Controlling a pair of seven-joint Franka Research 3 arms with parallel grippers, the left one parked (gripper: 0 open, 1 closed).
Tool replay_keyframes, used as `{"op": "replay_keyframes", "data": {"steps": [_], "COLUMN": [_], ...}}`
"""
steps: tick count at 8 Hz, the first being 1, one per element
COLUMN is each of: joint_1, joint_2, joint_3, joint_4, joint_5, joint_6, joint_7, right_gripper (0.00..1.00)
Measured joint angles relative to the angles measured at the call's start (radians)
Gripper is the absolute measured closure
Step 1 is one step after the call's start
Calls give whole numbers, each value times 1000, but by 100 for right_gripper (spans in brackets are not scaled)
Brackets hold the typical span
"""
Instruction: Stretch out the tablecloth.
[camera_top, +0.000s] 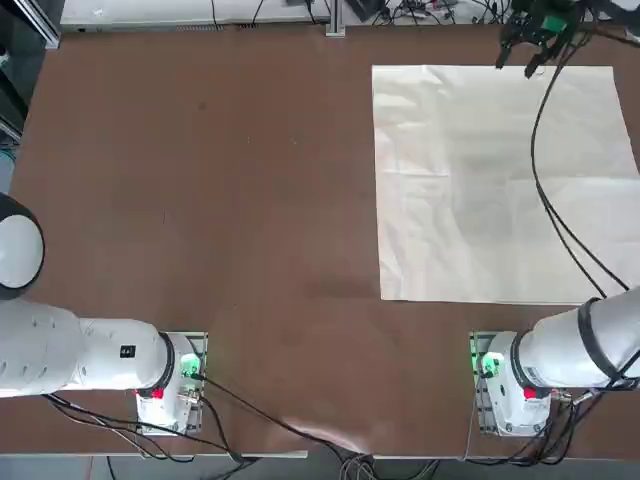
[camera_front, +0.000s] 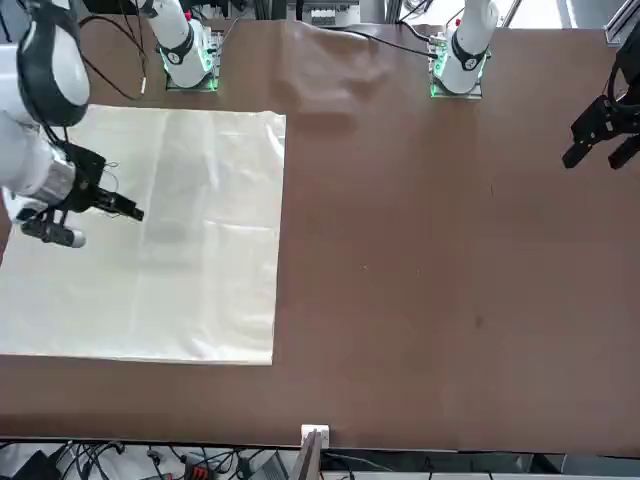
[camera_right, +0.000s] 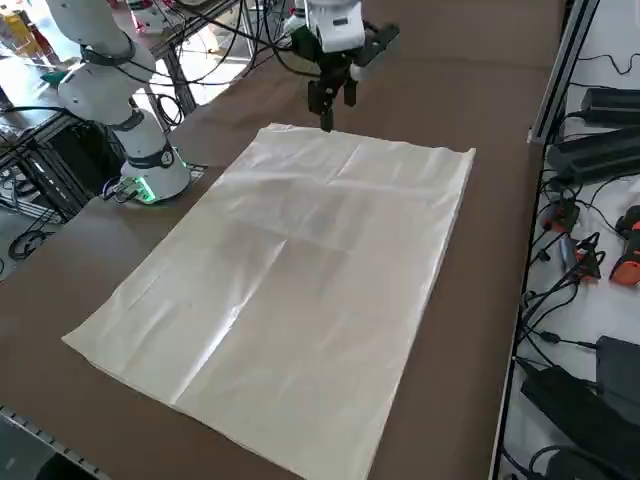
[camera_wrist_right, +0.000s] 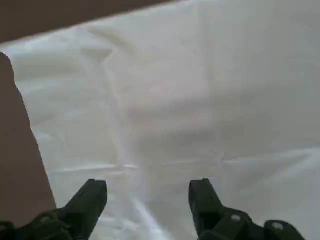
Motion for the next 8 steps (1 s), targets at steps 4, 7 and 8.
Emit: {"op": "replay_keyframes", "data": {"steps": [4,7,8], "joint_1": [4,8,8], "joint_2": [-1,4,3], "joint_3": [-5,2,2], "joint_4": [210,215,215], "joint_5": [-115,-134,-135], "joint_6": [-41,-55,-69], "joint_7": [-54,-131,-135], "right_gripper": [0,0,0]}}
